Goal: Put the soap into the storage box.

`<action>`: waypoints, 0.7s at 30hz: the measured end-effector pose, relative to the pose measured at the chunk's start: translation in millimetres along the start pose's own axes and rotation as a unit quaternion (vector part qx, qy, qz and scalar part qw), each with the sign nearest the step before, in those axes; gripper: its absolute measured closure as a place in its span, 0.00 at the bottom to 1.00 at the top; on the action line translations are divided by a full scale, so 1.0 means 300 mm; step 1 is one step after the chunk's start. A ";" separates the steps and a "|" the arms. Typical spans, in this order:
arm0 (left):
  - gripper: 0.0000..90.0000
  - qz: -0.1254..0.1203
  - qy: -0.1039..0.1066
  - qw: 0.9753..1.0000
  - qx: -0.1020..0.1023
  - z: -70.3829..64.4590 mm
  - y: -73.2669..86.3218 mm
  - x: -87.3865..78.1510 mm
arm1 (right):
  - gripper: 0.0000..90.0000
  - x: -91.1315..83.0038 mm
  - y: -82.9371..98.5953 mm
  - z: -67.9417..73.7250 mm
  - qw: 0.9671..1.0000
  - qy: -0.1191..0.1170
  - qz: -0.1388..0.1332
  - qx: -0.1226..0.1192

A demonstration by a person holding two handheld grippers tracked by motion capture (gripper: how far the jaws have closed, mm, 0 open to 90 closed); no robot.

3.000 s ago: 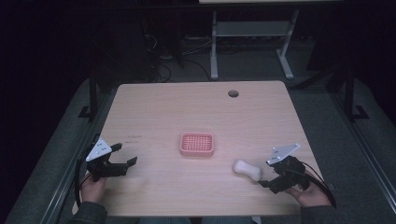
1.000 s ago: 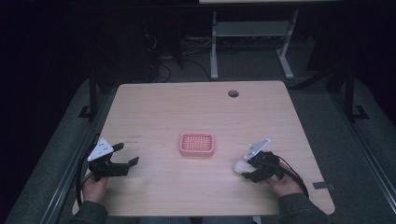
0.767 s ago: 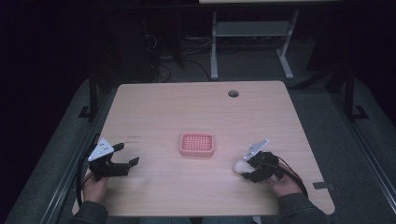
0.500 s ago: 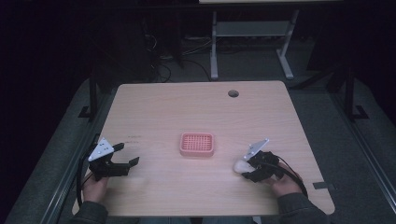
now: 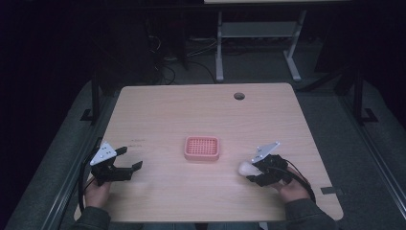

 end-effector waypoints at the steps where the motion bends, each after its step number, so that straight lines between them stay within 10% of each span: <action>1: 0.16 0.000 0.000 1.000 0.000 0.000 0.000 0.000 | 0.53 -0.004 -0.002 0.001 1.000 0.002 -0.001 0.000; 21: 0.16 0.003 -0.001 1.000 -0.002 0.000 0.002 -0.001 | 0.53 -0.047 -0.055 -0.013 1.000 -0.006 -0.012 -0.009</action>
Point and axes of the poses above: each handheld gripper's, and its own axes: x roughly forward along the jaws, y roughly out of its underside, z roughly to its left, the point moved 1 cm from there along x, roughly forward along the jaws, and after that the axes turned 4 degrees about y, right-handed, at the moved point
